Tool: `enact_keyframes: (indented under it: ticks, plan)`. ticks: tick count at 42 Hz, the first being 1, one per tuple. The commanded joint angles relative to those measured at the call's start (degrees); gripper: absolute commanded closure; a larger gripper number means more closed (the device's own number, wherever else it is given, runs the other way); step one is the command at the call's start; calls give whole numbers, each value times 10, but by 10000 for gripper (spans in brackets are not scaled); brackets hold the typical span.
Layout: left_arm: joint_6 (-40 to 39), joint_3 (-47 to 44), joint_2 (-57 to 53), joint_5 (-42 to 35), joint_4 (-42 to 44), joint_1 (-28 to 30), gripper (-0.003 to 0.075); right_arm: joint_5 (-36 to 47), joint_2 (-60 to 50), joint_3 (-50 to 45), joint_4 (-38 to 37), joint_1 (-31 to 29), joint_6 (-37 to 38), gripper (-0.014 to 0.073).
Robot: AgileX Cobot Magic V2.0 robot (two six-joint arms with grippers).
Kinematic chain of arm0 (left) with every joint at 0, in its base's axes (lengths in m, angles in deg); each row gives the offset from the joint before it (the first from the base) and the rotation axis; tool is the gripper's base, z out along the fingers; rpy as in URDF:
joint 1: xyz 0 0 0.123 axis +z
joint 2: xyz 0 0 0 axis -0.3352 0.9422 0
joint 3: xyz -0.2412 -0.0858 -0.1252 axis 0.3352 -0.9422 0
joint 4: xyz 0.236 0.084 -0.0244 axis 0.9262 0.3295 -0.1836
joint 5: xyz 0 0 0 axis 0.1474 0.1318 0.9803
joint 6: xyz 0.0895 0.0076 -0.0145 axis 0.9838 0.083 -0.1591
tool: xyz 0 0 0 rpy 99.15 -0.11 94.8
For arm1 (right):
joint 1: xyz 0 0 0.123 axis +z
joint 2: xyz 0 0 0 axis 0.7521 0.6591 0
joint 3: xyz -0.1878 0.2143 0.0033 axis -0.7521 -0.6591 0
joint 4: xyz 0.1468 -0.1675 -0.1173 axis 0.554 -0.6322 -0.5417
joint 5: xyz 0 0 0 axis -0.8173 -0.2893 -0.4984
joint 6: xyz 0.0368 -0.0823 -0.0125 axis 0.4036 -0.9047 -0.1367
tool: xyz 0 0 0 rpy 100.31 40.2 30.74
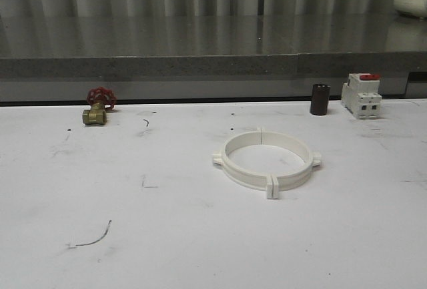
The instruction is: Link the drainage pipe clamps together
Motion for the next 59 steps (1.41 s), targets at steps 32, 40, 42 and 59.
enact_keyframes:
  ticks: [32,40,42,59]
  plan:
    - [0,-13,-7,-51,-1,-1,741,290,-253,-239,-13,-104,-2,662]
    - [0,-13,-7,-51,-1,-1,741,318,-288,-296,-13,-105,-2,662]
    - [0,-13,-6,-51,-1,-1,741,326,-288,-304,-13,-105,-2,662]
    - [0,-13,-6,-51,-1,-1,741,346,-288,-321,-13,-93,-2,662]
